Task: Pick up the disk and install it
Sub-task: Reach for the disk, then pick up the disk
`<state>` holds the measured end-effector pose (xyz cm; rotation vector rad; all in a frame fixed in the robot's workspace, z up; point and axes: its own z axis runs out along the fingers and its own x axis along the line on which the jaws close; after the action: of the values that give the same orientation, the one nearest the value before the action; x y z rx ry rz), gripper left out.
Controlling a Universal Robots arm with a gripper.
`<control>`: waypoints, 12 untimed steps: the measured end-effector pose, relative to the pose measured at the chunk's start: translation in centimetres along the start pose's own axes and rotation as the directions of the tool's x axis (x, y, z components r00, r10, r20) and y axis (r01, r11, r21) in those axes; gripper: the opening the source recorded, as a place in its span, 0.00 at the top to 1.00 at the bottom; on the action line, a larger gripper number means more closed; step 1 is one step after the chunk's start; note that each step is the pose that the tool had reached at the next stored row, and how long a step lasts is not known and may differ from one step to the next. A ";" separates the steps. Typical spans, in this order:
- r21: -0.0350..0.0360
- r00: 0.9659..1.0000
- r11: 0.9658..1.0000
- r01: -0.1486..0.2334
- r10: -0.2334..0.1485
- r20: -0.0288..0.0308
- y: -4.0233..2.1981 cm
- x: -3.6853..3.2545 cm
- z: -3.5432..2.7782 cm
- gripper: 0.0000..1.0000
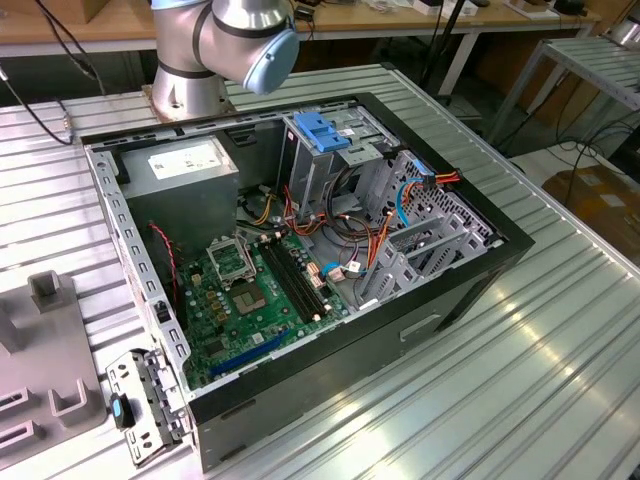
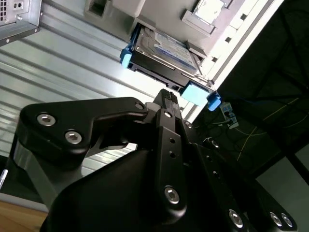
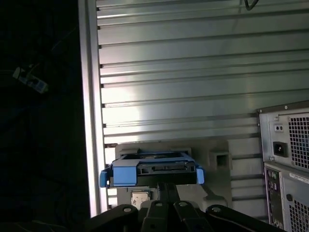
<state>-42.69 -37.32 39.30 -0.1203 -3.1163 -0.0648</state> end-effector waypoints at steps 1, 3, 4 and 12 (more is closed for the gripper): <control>0.000 1.000 1.000 0.000 0.000 0.000 -0.02 0.31 0.00 0.89; 0.000 1.000 1.000 0.000 0.000 -0.001 -0.10 1.27 0.04 0.89; 0.000 1.000 1.000 0.000 0.000 -0.001 -0.13 1.66 0.05 0.89; 0.000 1.000 1.000 0.000 0.000 -0.002 -0.22 2.81 0.08 0.89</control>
<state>-45.51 -37.32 39.27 -0.1202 -3.1145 -0.0646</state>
